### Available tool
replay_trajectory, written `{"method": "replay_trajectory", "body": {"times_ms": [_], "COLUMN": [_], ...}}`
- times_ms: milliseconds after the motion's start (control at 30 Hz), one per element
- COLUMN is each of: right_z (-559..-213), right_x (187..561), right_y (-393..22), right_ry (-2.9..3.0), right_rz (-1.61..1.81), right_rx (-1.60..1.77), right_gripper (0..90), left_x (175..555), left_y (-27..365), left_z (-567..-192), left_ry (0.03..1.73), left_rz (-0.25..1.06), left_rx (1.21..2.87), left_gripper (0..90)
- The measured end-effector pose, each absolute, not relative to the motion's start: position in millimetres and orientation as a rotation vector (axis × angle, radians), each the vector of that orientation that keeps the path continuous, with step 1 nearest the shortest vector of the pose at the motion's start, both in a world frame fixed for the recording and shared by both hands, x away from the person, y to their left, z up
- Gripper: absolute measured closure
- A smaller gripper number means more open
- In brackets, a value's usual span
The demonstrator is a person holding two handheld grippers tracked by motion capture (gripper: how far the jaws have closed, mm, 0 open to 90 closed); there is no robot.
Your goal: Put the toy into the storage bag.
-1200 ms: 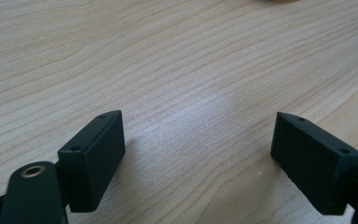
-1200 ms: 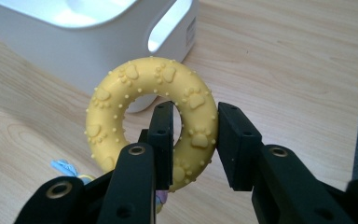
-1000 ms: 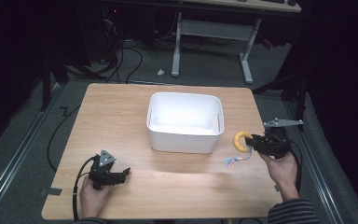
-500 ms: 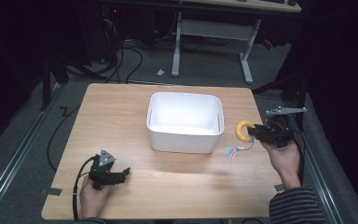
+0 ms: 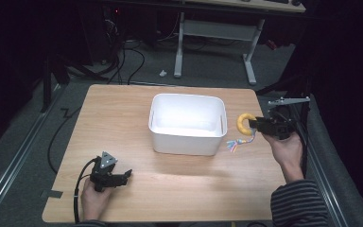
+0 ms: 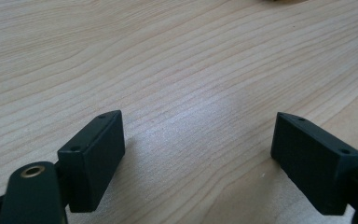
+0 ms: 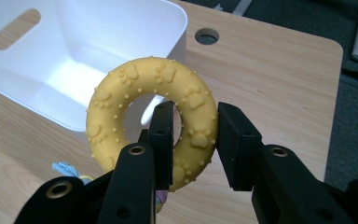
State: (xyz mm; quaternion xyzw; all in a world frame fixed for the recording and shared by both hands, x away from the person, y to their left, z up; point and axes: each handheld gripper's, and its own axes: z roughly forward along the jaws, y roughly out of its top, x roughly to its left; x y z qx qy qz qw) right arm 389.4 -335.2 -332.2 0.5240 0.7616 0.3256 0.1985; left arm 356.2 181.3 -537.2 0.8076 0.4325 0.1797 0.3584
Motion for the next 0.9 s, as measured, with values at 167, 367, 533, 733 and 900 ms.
{"method": "replay_trajectory", "body": {"times_ms": [167, 367, 533, 733, 900], "right_z": [-323.6, -312.7, -310.5, -307.8, -303.4], "right_x": [393.5, 400.4, 406.5, 417.4, 425.0], "right_y": [-331.5, -318.3, -307.0, -290.7, -279.0], "right_ry": [2.129, 2.139, 2.146, 2.145, 2.153], "right_rz": [0.947, 0.936, 0.932, 0.956, 0.965], "right_rx": [1.463, 1.45, 1.458, 1.453, 1.435], "right_gripper": [68.6, 68.6, 68.6, 68.6, 68.6], "left_x": [356.2, 356.1, 356.1, 356.1, 356.1], "left_y": [181.3, 181.3, 181.2, 181.1, 181.3], "left_z": [-537.2, -537.2, -537.2, -537.2, -537.2], "left_ry": [1.116, 1.116, 1.115, 1.115, 1.116], "left_rz": [0.463, 0.464, 0.464, 0.465, 0.464], "left_rx": [2.083, 2.083, 2.084, 2.085, 2.084], "left_gripper": [17.7, 17.7, 17.6, 17.4, 17.6]}}
